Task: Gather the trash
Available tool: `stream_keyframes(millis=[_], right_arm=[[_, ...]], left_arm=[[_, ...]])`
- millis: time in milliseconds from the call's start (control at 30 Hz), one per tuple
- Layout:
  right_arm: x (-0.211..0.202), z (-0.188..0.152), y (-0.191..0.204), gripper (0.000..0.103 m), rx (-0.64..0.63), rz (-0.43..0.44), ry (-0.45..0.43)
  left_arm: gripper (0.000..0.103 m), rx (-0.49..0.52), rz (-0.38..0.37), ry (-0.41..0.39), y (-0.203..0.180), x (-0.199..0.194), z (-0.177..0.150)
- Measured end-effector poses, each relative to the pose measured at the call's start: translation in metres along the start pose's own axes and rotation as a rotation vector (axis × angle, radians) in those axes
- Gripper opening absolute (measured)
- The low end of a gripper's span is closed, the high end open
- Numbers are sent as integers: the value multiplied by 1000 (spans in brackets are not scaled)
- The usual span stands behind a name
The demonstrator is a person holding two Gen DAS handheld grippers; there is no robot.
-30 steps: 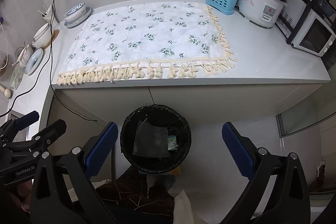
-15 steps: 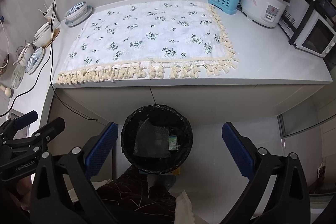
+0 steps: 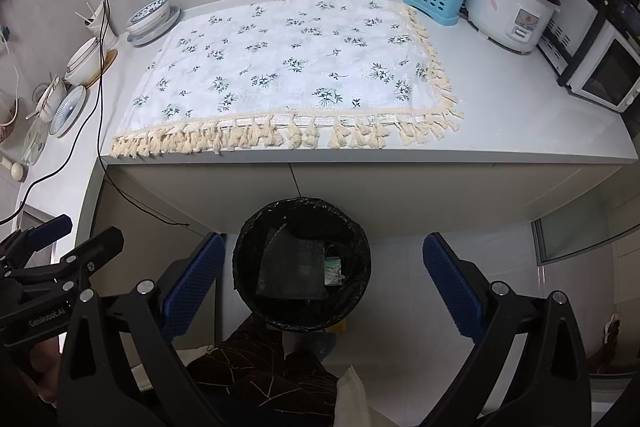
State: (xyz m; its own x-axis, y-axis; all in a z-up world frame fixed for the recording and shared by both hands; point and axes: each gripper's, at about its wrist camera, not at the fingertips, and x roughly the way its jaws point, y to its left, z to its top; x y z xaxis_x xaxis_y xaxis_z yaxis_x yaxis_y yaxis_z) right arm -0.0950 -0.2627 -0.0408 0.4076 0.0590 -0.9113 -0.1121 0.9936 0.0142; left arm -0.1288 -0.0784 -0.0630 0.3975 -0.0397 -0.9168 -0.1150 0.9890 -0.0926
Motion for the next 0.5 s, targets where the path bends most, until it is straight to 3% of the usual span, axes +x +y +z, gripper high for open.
stream_keyframes(millis=[500], right_arm=[[4,4,3,95,-11,12,4]], left_arm=[[97,-10,-14,-3,3,0,3]])
